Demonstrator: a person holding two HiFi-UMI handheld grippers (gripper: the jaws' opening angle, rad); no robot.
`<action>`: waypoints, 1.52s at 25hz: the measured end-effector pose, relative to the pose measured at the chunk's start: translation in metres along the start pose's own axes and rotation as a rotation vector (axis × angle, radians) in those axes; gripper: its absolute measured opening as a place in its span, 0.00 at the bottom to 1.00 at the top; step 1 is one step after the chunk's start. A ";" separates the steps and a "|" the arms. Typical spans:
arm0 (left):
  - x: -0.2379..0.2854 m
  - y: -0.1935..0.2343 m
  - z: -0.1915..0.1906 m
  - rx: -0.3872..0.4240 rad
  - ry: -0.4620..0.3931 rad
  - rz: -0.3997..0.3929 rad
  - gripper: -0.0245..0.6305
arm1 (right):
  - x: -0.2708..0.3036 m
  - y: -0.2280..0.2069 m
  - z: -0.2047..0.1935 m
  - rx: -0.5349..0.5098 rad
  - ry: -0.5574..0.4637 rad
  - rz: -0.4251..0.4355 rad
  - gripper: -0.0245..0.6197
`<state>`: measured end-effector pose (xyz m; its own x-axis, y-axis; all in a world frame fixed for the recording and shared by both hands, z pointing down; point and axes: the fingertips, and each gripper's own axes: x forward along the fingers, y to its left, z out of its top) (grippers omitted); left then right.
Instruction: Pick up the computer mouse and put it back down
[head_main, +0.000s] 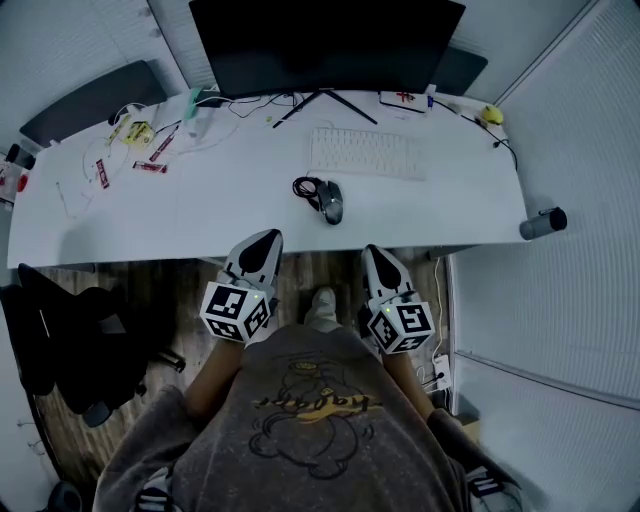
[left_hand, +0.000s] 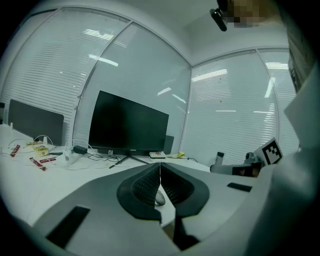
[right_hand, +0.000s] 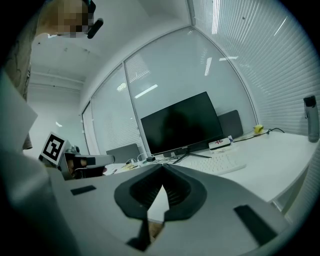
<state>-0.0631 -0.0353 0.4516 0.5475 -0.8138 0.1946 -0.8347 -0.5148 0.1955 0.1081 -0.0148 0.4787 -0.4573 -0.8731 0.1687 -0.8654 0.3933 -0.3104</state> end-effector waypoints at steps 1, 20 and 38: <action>0.008 0.002 0.002 -0.001 -0.001 0.012 0.07 | 0.006 -0.006 0.001 0.002 0.009 0.012 0.04; 0.074 0.035 0.025 -0.007 -0.005 0.097 0.07 | 0.084 -0.044 0.021 0.002 0.067 0.116 0.04; 0.098 0.078 0.038 0.010 0.000 0.004 0.07 | 0.130 -0.042 0.034 -0.006 0.020 0.018 0.03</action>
<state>-0.0764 -0.1652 0.4495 0.5444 -0.8157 0.1953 -0.8373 -0.5144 0.1855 0.0918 -0.1541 0.4817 -0.4764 -0.8602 0.1818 -0.8585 0.4104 -0.3075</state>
